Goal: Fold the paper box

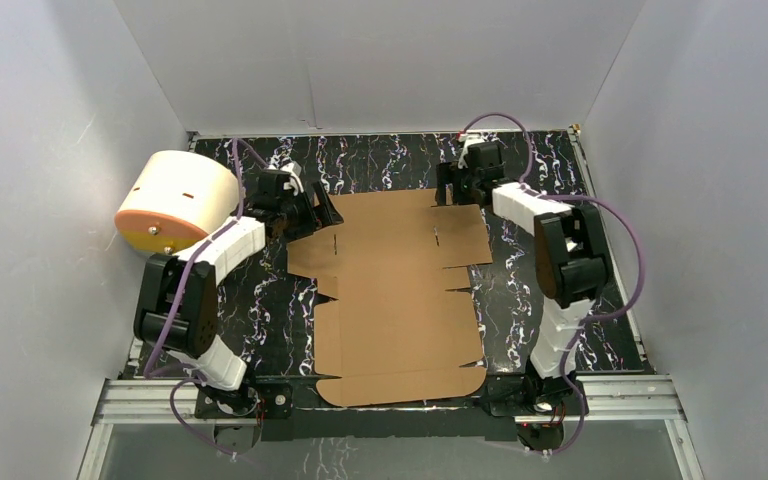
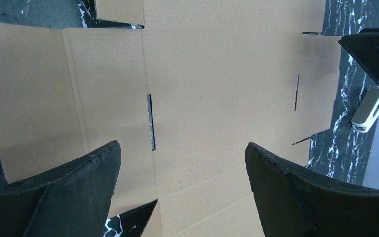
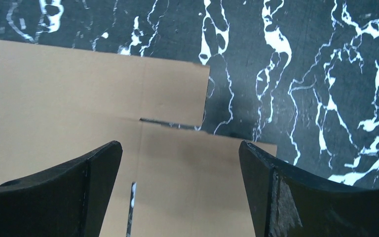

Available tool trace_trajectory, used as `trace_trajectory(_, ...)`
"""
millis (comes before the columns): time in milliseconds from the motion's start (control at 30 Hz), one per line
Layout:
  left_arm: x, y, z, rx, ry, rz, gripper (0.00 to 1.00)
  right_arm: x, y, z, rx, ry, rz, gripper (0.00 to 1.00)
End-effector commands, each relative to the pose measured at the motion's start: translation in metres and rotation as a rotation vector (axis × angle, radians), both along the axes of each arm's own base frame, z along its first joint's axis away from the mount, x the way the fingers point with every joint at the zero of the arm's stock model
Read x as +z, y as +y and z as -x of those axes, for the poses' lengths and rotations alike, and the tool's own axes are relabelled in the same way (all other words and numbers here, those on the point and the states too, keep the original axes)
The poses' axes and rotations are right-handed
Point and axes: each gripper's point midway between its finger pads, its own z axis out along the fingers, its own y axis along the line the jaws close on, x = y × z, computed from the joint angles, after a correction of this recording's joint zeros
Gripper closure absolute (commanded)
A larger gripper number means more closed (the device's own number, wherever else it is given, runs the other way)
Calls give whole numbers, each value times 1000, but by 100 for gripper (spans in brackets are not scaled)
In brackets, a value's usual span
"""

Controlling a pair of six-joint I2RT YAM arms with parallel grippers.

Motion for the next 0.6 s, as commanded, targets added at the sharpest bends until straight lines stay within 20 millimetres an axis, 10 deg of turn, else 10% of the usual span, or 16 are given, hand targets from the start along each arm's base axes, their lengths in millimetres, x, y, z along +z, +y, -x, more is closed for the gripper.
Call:
trace_trajectory(0,10,-9,-16,-18,-57,-45,8,4,-1,-23,-38,-43,160,2)
trace_trajectory(567,-29,-43,-35,-113,14,-64,8,-41,39,-24,43,84,12,2)
